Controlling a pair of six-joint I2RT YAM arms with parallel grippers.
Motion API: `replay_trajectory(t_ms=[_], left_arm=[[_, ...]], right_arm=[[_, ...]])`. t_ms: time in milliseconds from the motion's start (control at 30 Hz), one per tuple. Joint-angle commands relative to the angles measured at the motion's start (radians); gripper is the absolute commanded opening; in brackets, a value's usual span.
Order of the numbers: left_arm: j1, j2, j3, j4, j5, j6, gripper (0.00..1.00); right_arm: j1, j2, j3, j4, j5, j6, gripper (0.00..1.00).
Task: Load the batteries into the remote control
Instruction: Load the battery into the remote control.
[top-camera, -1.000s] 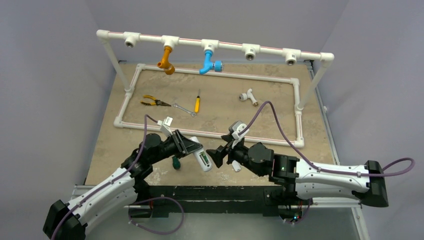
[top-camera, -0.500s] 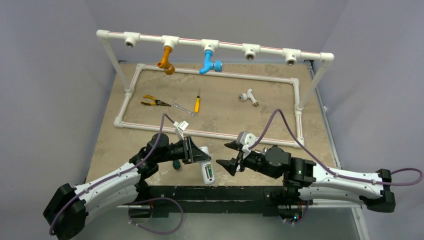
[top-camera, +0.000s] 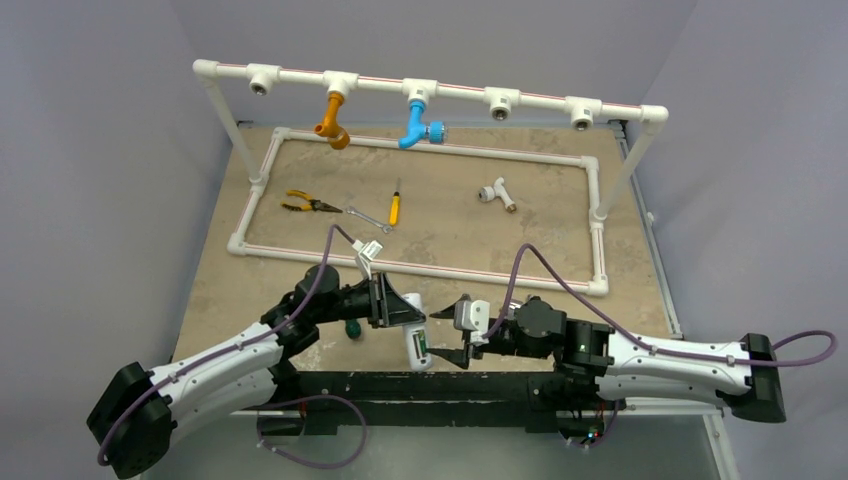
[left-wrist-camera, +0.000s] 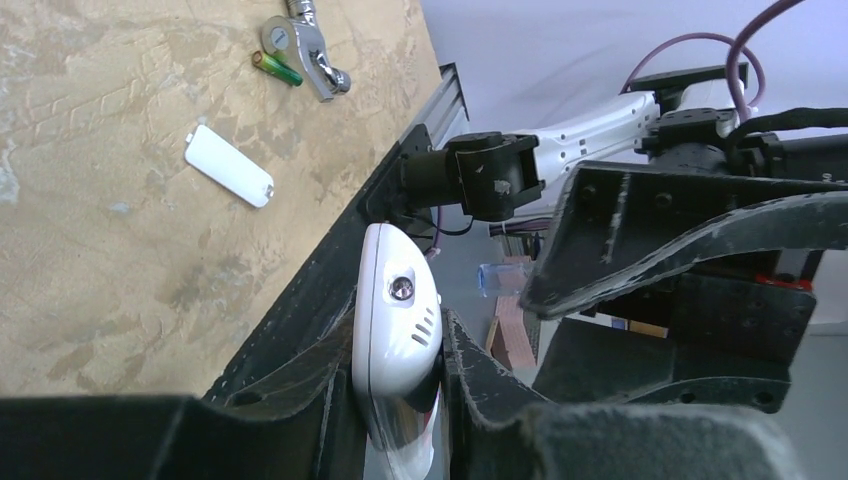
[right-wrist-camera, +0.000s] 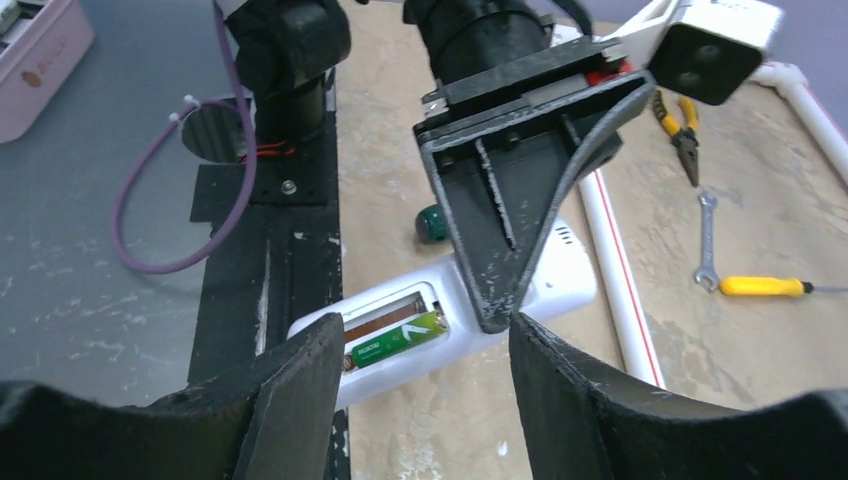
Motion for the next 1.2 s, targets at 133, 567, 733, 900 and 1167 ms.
replay_trajectory(t_ms=[133,567,733,900,1167], left_arm=[[-0.019,0.008,0.058,0.087,0.040,0.036,0.00],[-0.028,0.029,0.067,0.120,0.052,0.038,0.00],[-0.032,0.031,0.076,0.119,0.062,0.046,0.00],[-0.037,0.030,0.078,0.121,0.065,0.049,0.00],[-0.042,0.037,0.079,0.122,0.065,0.051,0.00]], right_arm=[[0.004,0.026,-0.064,0.226,-0.136,-0.070,0.50],[0.003,0.023,-0.086,0.253,-0.159,-0.093,0.42],[0.003,0.027,-0.097,0.255,-0.170,-0.100,0.41],[0.004,0.009,-0.131,0.298,-0.163,-0.096,0.41],[0.003,0.013,-0.135,0.294,-0.161,-0.101,0.39]])
